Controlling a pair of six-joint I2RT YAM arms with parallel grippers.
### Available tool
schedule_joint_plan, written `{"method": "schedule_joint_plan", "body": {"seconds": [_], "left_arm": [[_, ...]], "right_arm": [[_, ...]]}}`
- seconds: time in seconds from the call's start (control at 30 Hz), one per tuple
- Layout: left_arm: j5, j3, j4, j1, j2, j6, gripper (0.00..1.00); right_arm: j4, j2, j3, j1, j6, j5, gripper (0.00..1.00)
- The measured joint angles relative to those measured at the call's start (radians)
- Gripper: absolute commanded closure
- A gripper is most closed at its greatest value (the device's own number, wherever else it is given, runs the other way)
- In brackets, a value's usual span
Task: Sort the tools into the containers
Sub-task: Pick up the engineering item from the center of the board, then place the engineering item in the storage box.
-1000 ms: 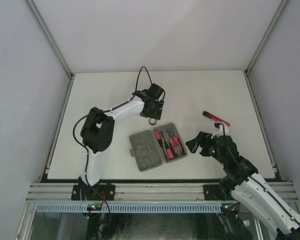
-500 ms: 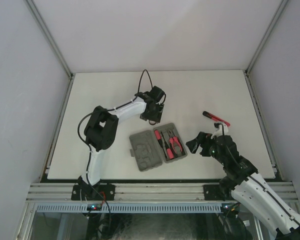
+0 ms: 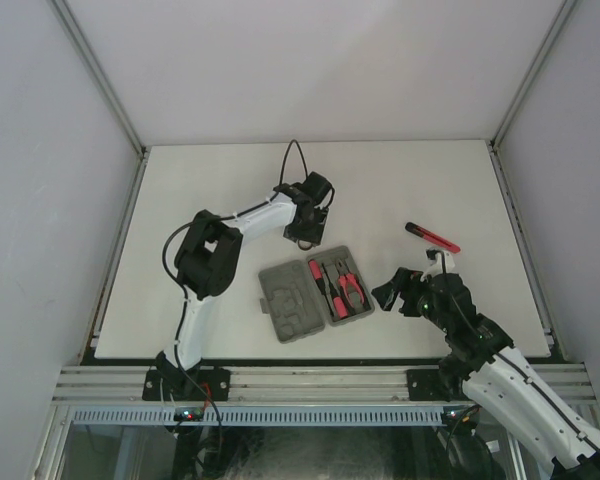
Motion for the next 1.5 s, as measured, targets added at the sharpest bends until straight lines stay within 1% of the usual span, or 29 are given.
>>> {"method": "schedule_joint_plan", "body": {"seconds": [0.27, 0.47, 0.6, 0.8, 0.87, 1.0, 1.2, 1.27, 1.43, 1.5], "left_arm": [[0.000, 0.002, 0.000, 0.000, 0.000, 0.001, 0.51], [-0.001, -0.003, 0.011, 0.000, -0.004, 0.001, 0.55], [-0.001, -0.061, 0.043, 0.000, -0.058, 0.001, 0.56], [0.000, -0.183, 0.078, 0.000, -0.248, 0.000, 0.56], [0.002, -0.253, 0.097, 0.000, -0.343, -0.001, 0.56], [0.026, -0.398, 0.133, -0.001, -0.519, -0.010, 0.56], [0.054, -0.634, 0.153, -0.028, -0.750, -0.034, 0.56], [0.055, -0.700, 0.152, -0.057, -0.821, -0.044, 0.56], [0.047, -0.801, 0.139, -0.168, -0.974, -0.079, 0.57], [0.040, -0.829, 0.133, -0.208, -1.024, -0.097, 0.57]], "right_arm": [[0.000, -0.003, 0.000, 0.000, 0.000, -0.004, 0.14], [0.000, -0.005, 0.000, 0.000, 0.001, -0.006, 0.15], [-0.001, -0.008, 0.000, 0.000, 0.003, -0.009, 0.15], [-0.014, -0.016, 0.004, 0.000, 0.004, -0.015, 0.16], [-0.024, -0.012, 0.013, 0.000, 0.004, -0.022, 0.16], [-0.055, 0.020, 0.050, 0.000, 0.004, -0.030, 0.21], [-0.130, 0.038, 0.091, 0.024, 0.038, -0.044, 0.21], [-0.154, 0.039, 0.092, 0.064, 0.065, -0.037, 0.20], [-0.221, 0.064, 0.116, 0.300, 0.143, 0.067, 0.19], [-0.249, 0.100, 0.155, 0.359, 0.158, 0.107, 0.19]]}}
